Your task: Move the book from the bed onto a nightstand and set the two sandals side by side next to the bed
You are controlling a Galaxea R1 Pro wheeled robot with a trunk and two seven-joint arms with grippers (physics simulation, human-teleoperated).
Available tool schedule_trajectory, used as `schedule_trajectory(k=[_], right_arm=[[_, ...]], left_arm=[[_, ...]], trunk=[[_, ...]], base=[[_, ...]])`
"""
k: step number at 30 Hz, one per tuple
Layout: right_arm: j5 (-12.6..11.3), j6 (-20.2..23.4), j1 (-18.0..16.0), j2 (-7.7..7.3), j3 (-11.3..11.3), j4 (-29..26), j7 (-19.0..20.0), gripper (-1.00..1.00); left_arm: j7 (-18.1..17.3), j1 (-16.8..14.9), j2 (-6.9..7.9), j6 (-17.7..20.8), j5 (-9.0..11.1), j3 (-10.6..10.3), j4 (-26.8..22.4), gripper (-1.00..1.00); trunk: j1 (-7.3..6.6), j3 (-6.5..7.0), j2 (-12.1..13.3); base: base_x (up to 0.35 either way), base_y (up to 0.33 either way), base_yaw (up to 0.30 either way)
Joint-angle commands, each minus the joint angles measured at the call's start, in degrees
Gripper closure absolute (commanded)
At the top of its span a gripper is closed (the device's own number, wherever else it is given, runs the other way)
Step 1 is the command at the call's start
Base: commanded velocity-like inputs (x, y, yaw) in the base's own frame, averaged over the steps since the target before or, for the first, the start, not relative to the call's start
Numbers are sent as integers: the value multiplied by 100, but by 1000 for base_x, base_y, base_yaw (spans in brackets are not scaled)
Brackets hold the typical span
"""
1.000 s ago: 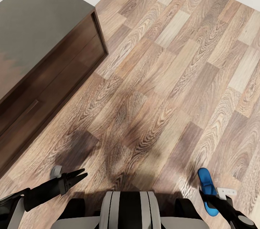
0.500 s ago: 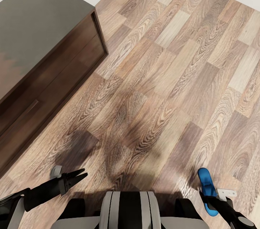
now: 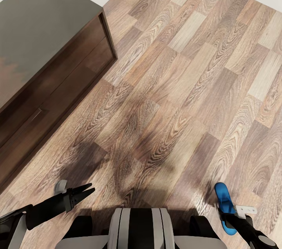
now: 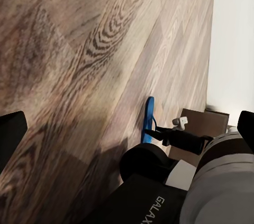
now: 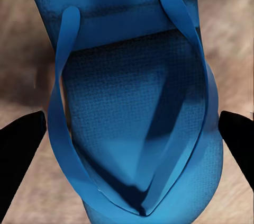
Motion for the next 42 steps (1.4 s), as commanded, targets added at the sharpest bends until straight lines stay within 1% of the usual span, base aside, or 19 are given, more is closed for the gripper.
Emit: schedule_trajectory(k=[1, 22, 24, 41, 42], right_arm=[[26, 31, -1, 4, -24, -10, 42, 100], [19, 30, -1, 2, -25, -10, 43, 100], [19, 30, -1, 1, -25, -10, 41, 100], [19, 29, -1, 4, -25, -10, 43, 100], [19, 30, -1, 4, -25, -12, 43, 100]], left_arm=[[-10, -1, 1, 54, 18, 2, -1, -100], [-16, -1, 3, 56, 18, 0, 0, -100], [-12, -1, 2, 60, 15, -3, 0, -100], [-12, -1, 3, 62, 18, -3, 0, -100], [-12, -1, 6, 63, 18, -4, -2, -100]], trunk=[[-1, -2, -1], [-1, -2, -1], [-6, 42, 2], [-6, 42, 2], [-8, 64, 3]], base=[[0, 0, 0], [0, 0, 0], [0, 0, 0], [0, 0, 0], [0, 0, 0]])
